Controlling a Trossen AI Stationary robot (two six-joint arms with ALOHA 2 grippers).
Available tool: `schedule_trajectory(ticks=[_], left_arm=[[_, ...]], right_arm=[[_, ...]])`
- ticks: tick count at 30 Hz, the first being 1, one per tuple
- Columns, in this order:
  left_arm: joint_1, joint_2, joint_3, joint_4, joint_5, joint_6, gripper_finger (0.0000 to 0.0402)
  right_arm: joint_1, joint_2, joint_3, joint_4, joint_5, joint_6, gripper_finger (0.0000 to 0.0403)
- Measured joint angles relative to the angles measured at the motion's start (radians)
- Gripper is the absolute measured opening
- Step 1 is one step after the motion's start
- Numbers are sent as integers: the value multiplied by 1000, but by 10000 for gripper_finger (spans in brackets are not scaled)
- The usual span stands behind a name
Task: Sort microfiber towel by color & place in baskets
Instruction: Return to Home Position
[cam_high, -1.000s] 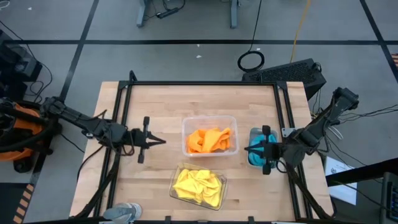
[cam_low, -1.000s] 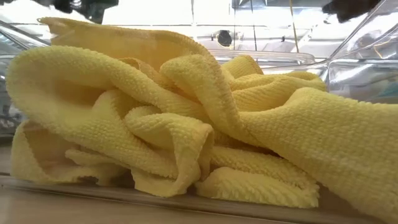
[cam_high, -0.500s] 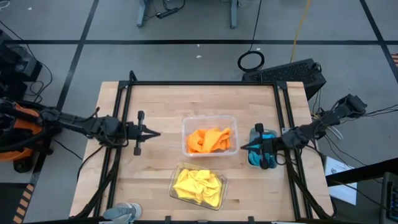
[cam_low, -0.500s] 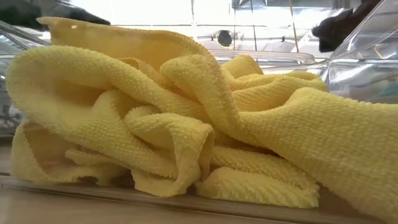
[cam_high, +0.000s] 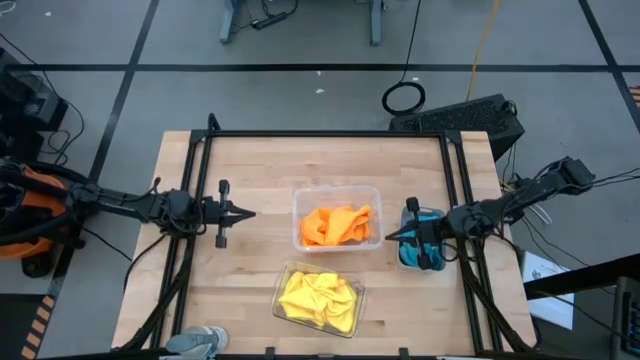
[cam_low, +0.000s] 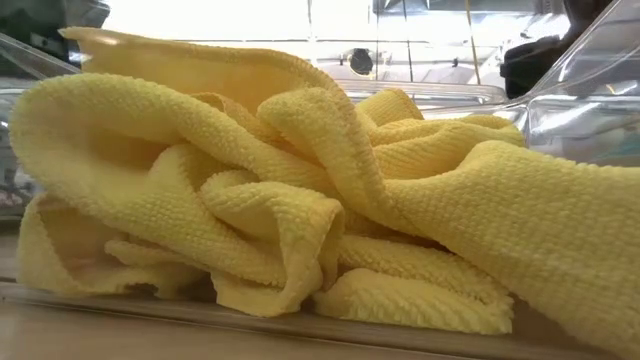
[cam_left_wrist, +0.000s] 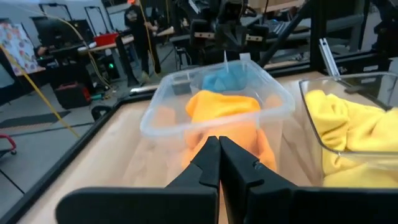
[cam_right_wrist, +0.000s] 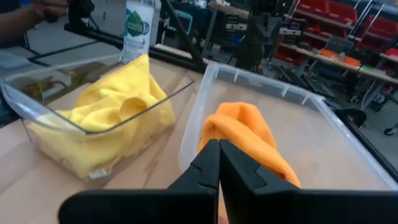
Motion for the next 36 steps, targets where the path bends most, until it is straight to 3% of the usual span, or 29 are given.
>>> schedule_trajectory(ticks=[12,30,36], left_arm=[[-1,-155,-97,-27,0,-68,4],[-2,-276,-97,-134,-5,-84,4],[21,-289,-129,-39,-15,-24,4]], right_arm=[[0,-10,-145,228,3,9,0],[0,-137,-181,171,18,3,0],[0,-184,-181,115,18,21,0]])
